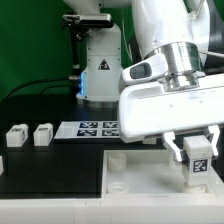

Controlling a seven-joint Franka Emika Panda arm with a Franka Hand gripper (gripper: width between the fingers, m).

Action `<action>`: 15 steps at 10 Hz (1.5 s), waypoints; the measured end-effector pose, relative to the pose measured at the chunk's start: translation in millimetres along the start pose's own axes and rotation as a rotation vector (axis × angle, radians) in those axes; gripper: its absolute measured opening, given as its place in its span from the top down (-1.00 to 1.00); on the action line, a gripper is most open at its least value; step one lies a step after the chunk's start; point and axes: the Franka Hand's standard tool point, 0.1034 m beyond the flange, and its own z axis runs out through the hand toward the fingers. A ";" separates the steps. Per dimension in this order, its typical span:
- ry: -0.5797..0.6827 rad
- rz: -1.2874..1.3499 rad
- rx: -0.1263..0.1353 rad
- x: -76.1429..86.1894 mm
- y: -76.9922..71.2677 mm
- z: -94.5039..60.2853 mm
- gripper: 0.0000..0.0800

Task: Assemble one leg

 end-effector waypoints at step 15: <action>-0.065 0.000 0.010 13.4 1.9 -14.6 -0.62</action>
Offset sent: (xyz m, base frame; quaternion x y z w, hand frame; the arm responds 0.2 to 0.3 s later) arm -0.0197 0.0031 -0.0125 -0.0040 0.0048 0.0199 0.9998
